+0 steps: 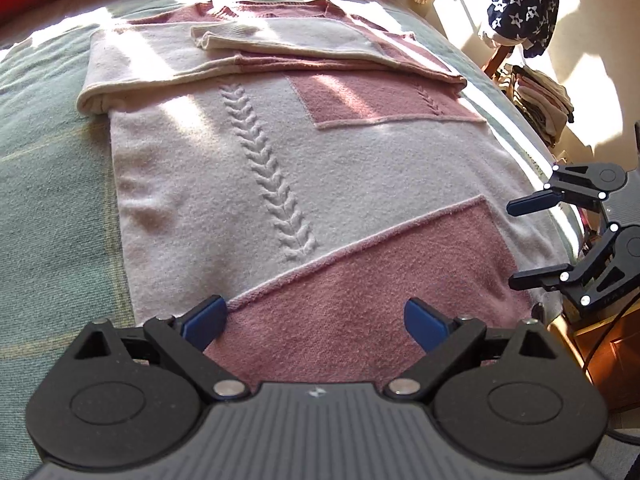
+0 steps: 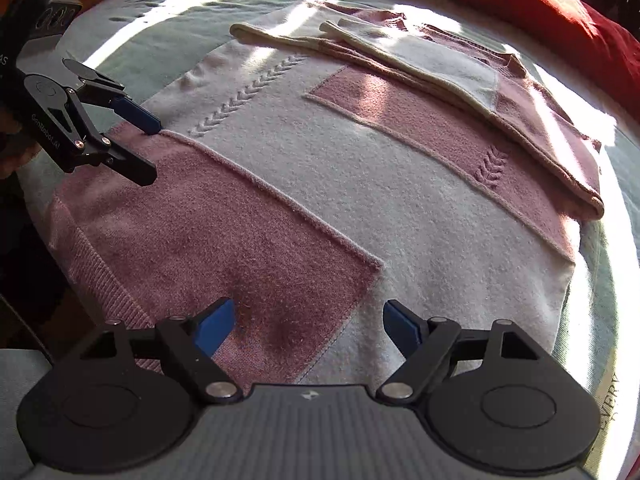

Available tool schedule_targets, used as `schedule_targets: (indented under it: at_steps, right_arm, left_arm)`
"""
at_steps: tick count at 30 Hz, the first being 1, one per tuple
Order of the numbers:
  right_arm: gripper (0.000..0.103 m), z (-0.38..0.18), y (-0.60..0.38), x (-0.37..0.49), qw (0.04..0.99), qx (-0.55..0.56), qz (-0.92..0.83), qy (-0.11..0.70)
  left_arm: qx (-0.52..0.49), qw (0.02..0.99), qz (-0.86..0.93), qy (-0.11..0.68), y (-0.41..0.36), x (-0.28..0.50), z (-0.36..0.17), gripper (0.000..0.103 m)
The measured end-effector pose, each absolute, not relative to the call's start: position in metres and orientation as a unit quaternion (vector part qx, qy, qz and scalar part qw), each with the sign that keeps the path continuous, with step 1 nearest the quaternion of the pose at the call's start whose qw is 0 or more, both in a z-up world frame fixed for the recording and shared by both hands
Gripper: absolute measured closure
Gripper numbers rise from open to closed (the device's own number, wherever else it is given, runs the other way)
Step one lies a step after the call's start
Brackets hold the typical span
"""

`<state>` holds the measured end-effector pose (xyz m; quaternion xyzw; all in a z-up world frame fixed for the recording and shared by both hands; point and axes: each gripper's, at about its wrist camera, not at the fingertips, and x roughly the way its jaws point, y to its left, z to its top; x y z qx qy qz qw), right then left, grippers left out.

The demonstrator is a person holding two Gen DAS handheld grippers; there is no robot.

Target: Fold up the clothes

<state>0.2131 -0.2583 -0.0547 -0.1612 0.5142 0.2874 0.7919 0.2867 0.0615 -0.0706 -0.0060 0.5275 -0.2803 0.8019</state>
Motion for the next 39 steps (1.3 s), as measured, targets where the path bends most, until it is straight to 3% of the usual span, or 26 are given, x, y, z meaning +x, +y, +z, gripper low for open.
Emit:
schedule_targets:
  at_steps: [6, 14, 21, 33, 39]
  right_arm:
    - [0.018, -0.051, -0.273, 0.201, 0.799, -0.16, 0.27, 0.513]
    - [0.018, -0.049, -0.264, 0.203, 0.799, -0.162, 0.287, 0.503]
    - [0.018, -0.051, -0.305, 0.201, 0.804, -0.145, 0.237, 0.526]
    - [0.017, -0.081, -0.35, 0.188, 0.781, -0.118, 0.211, 0.576]
    - [0.003, -0.089, -0.345, 0.183, 0.774, -0.125, 0.22, 0.58]
  left_arm:
    - [-0.053, 0.817, -0.274, 0.505, 0.065, 0.299, -0.044, 0.015]
    - [-0.067, 0.829, -0.22, 0.51, 0.074, 0.346, -0.073, 0.016]
    - [-0.076, 0.818, -0.254, 0.511, 0.06, 0.314, -0.045, 0.016]
    - [-0.055, 0.79, -0.229, 0.566, 0.054, 0.272, -0.064, 0.016]
    - [0.014, 0.788, -0.246, 0.564, 0.038, 0.255, -0.068, 0.012]
